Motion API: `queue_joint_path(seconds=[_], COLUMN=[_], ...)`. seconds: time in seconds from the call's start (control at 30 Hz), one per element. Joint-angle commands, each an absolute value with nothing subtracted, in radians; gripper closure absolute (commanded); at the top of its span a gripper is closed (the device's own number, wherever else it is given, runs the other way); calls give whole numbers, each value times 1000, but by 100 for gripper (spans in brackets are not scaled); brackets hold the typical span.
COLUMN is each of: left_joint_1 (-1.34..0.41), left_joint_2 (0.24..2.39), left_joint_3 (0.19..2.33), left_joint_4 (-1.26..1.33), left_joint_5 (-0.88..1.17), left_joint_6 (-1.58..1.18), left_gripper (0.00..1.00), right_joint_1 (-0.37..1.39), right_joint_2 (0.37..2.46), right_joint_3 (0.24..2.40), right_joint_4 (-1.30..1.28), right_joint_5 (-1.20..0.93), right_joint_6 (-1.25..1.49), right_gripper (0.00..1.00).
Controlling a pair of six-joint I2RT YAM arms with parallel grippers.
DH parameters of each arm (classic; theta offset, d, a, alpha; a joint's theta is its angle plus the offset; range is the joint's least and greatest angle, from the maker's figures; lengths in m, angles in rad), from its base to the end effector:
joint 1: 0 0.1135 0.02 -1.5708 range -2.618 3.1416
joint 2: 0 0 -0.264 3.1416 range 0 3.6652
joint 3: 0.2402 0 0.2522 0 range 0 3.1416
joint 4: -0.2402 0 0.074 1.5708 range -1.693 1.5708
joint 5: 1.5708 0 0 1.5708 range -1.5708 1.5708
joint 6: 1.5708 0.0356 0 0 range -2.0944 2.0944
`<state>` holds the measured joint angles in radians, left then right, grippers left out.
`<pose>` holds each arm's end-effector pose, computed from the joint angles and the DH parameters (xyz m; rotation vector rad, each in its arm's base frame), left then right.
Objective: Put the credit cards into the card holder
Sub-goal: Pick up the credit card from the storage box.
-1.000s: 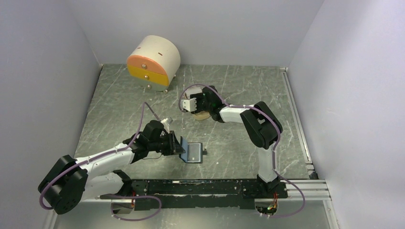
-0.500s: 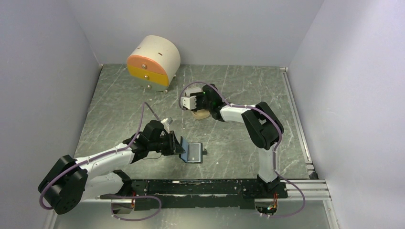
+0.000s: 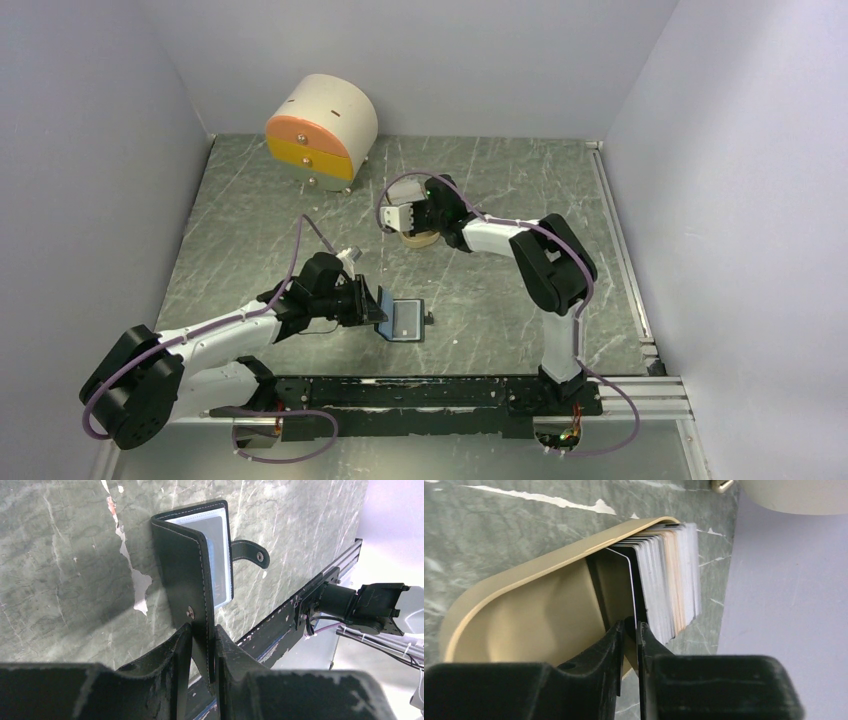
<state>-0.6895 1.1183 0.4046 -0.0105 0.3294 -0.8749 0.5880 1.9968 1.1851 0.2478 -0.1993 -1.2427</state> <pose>0.1545 -0.1423 0.1646 -0.0457 2.5453 -1.1055 0.3566 0.2462 0.1593 -1.7551 1.2019 -0.1751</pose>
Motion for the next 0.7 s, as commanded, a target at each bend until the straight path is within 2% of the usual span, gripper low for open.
queue_joint_path(seconds=[0.0, 0.23, 0.47, 0.67], left_joint_1=[-684, -683, -683, -680], left_joint_2=[1115, 1125, 1101, 1032], left_joint_3=[402, 405, 426, 418], left_joint_4=[10, 4, -78, -116], left_joint_5=[353, 345, 302, 263], left_joint_6=[-864, -868, -870, -877], left_gripper=[73, 73, 69, 67], right_joint_1=[581, 582, 584, 584], right_joint_2=[1934, 1876, 1787, 1718], right_joint_3=[1204, 1206, 1137, 1157], right_joint_4=[195, 90, 57, 44], right_joint_5=[-233, -242, -251, -224], right_joint_6=[-1261, -1247, -1177, -869], right_gripper=[87, 100, 100, 100])
